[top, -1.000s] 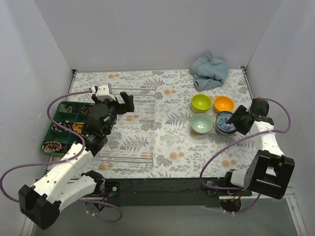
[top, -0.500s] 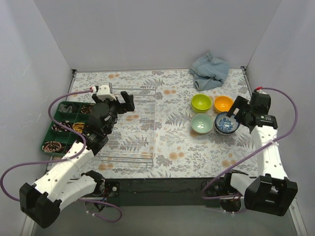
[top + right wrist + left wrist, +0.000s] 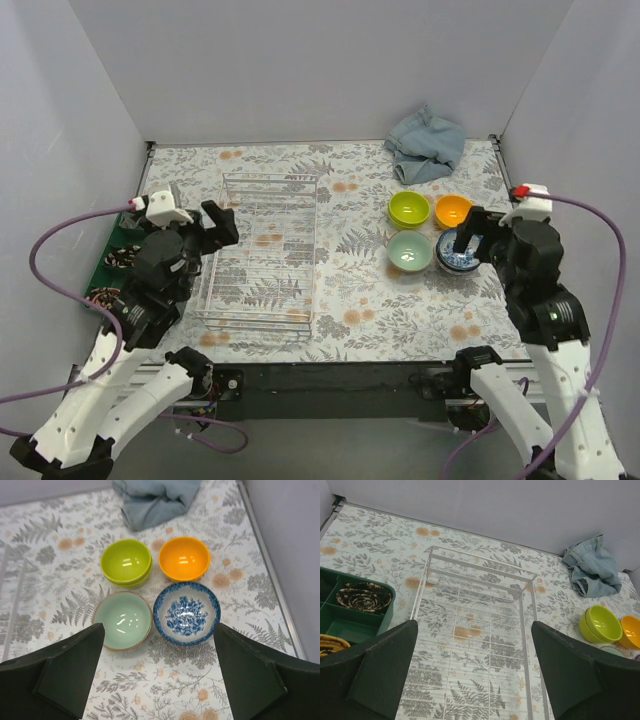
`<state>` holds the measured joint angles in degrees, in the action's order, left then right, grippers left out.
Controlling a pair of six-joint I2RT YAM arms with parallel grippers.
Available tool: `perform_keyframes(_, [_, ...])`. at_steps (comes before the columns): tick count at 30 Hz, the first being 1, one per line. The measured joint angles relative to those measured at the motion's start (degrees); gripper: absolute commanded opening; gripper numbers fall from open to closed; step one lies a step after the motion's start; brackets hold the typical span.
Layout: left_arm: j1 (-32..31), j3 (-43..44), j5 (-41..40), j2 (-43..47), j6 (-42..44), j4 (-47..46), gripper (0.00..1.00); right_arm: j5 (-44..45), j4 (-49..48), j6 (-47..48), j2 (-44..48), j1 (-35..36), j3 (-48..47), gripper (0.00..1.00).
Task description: Unload the bowls from the dish rack
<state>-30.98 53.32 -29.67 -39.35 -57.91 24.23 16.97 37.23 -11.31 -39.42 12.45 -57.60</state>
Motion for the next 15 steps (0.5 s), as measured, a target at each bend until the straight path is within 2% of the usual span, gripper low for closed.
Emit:
perform_keyframes(7, [0.0,0.0,1.62,12.48,-2.27,9.79,0.98,-0.28,-0.9,2.4,17.51,0.07,2.14,0.98])
perform_keyframes(15, [0.0,0.9,3.91,22.4,-6.32,16.96,0.98,-1.79,0.02,2.54,25.31,0.07,7.56,0.98])
